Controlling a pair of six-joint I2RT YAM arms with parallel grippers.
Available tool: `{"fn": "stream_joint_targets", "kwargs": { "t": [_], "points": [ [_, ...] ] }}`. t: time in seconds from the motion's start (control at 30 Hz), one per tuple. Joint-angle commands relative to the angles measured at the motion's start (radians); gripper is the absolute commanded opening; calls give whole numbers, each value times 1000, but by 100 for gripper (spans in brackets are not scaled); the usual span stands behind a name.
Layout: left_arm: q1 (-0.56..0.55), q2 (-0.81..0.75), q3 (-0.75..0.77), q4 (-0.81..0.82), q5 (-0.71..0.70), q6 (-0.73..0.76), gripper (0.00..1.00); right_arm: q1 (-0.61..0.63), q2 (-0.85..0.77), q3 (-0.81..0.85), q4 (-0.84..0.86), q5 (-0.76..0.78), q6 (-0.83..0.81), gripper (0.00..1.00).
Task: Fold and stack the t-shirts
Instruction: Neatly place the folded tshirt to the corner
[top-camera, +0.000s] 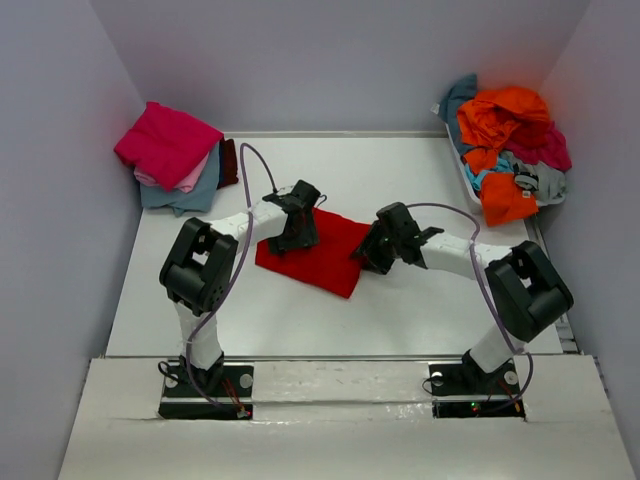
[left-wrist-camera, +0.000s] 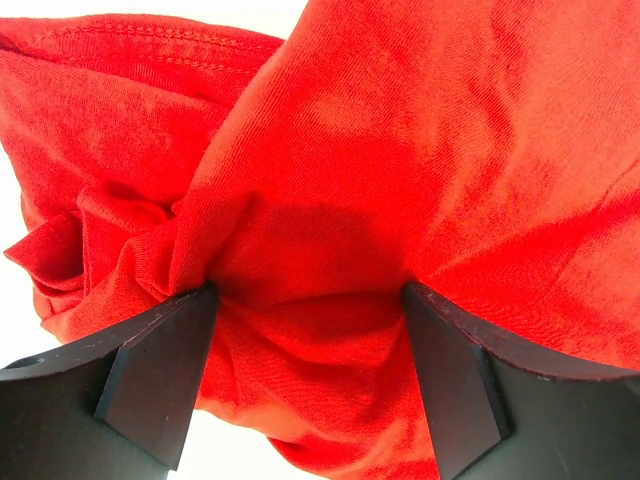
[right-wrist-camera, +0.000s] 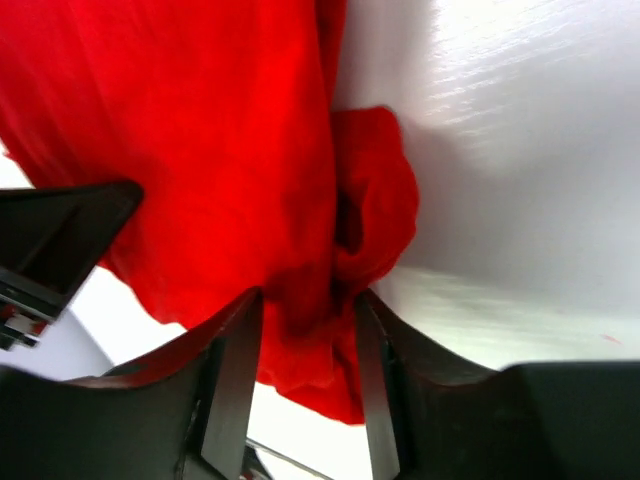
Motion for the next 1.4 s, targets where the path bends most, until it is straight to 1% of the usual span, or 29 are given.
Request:
{"fn": "stream_joint_targets", "kwargs": {
  "t": [0.0,0.2,0.33,0.37,0.43,0.47,0.5,0.53,0.63,0.67,0.8,0.9,1.07,1.17,1.37],
  "points": [
    [0,-27,33,-60,-11,8,88,-9,-51,70,-96,42,-51,59],
    [0,-21,38,-58,-4,12,88,-9,-122,114,-143,33,-63,61],
    [0,-20,47,-58,-1,12,88,-9,-124,139,-120,4,-74,58],
    [0,-17,50,-58,1,12,88,-9,-116,145,-111,-15,-75,54],
    [0,-15,56,-60,4,12,88,-9,-67,169,-93,-35,-80,51],
    [0,-15,56,-61,6,12,88,-9,-47,178,-87,-64,-80,45],
    [0,-17,58,-63,4,13,88,-9,-30,180,-41,-82,-83,42],
    [0,-17,62,-66,2,12,88,-9,0,173,-12,-122,-78,36],
    [0,-15,67,-72,1,13,88,0,53,163,77,-168,-74,30],
    [0,-15,69,-72,-1,16,88,0,92,169,87,-194,-66,26],
    [0,-12,70,-75,-2,16,88,9,166,153,145,-237,-49,21],
    [0,-9,70,-75,-2,16,88,9,189,122,153,-256,-32,20],
    [0,-23,55,-78,-8,5,88,9,193,90,147,-242,-26,19],
    [35,-35,26,-68,10,-1,88,9,182,64,145,-228,-23,19],
    [89,-70,-19,-71,-7,7,88,9,183,24,153,-231,-6,19]
  ]
}}
